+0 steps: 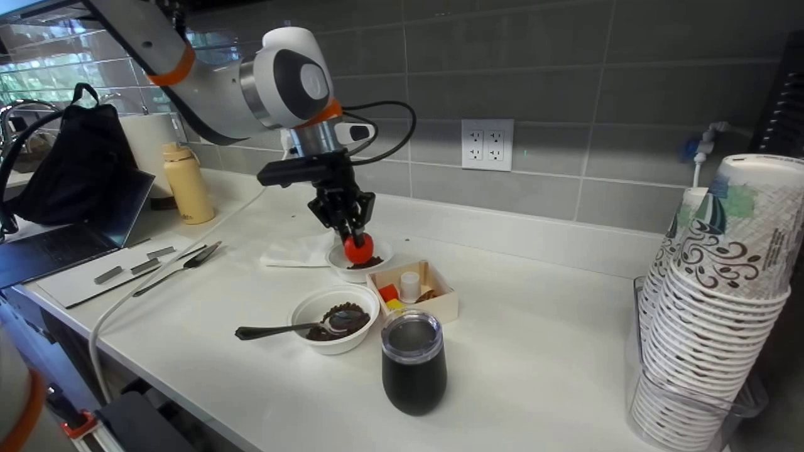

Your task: Use the spoon to stir in the closest bowl, then transfer a spoonful of contents from the closest bowl to the furthest bowl

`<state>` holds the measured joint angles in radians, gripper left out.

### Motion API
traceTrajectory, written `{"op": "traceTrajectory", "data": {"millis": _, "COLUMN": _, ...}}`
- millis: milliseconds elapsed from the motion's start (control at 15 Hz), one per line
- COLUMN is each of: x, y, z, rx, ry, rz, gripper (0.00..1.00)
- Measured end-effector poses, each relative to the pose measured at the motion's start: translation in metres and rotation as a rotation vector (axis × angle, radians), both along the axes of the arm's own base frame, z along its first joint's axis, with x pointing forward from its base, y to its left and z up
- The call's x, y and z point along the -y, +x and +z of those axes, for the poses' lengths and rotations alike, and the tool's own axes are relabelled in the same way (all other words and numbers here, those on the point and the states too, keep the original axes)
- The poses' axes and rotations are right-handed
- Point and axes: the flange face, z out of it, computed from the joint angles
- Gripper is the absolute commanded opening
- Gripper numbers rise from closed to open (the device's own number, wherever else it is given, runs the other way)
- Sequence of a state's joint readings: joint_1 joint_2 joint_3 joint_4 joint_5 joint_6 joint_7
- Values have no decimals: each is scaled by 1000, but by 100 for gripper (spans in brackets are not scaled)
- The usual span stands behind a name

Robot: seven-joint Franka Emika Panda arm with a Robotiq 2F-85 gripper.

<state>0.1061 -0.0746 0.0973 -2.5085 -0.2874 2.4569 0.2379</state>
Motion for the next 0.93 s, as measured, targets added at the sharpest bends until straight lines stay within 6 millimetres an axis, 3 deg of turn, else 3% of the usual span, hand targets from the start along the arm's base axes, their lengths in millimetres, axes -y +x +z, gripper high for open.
{"op": "traceTrajectory", "data": {"millis": 333, "x": -83, "y": -36, "z": -13, "rx": -28, "ry": 27, "rz": 152, "gripper": 6}}
{"op": "traceTrajectory", "data": {"millis": 400, "x": -92, "y": -40, "z": -18, "rx": -29, "ry": 30, "rz": 176, "gripper": 49}}
{"op": "traceTrajectory", "data": {"millis": 533, "x": -101, "y": -42, "z": -29, "rx": -37, "ry": 40, "rz": 199, "gripper": 55}}
{"op": "traceTrajectory", "data": {"millis": 933, "x": -99, "y": -39, "z": -43, "rx": -55, "ry": 47, "rz": 219, "gripper": 99}}
